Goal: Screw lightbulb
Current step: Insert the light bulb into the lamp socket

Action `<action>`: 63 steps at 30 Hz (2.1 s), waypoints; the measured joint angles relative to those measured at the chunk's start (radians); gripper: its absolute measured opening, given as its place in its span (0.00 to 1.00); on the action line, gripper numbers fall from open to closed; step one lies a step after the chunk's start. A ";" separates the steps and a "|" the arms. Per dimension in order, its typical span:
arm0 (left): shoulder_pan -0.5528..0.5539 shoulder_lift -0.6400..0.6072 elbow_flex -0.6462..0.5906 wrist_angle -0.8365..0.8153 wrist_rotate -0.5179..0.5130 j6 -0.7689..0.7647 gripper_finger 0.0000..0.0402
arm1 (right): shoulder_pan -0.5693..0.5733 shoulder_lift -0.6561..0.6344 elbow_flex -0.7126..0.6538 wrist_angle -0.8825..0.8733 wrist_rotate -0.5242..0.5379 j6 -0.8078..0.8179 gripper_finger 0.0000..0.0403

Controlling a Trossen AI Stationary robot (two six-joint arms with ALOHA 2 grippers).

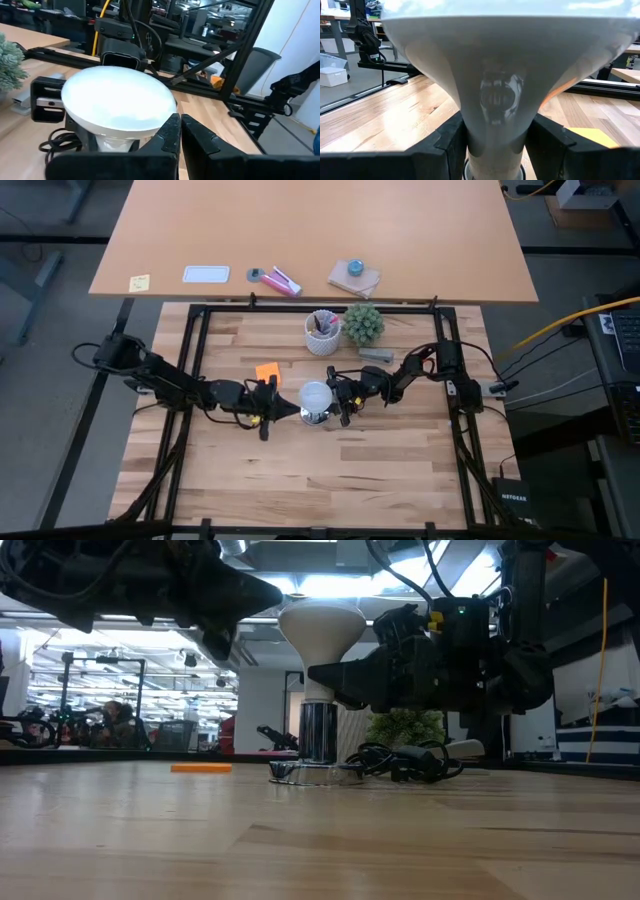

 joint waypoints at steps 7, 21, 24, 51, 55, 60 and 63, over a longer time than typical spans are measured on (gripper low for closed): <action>0.000 0.006 0.000 -0.001 -0.004 0.001 0.01 | 0.000 0.000 0.000 0.000 0.000 0.000 0.43; 0.000 0.011 0.000 -0.008 -0.125 0.029 0.01 | 0.001 0.001 0.000 0.000 -0.018 0.002 0.43; 0.000 0.010 0.000 -0.021 -0.146 0.030 0.01 | 0.001 0.001 0.000 0.000 -0.018 0.002 0.43; 0.013 -0.022 0.159 -0.125 -0.152 0.206 0.01 | 0.001 0.001 0.001 -0.001 -0.019 -0.003 0.43; 0.027 -0.010 0.247 -0.335 -0.146 0.219 0.01 | 0.001 0.001 0.001 -0.001 -0.019 -0.003 0.43; 0.029 -0.011 0.262 -0.351 -0.150 0.219 0.01 | 0.001 0.001 0.001 -0.001 -0.019 -0.003 0.43; 0.029 -0.012 0.262 -0.377 -0.161 0.208 0.01 | 0.001 0.001 0.000 0.000 -0.019 -0.003 0.43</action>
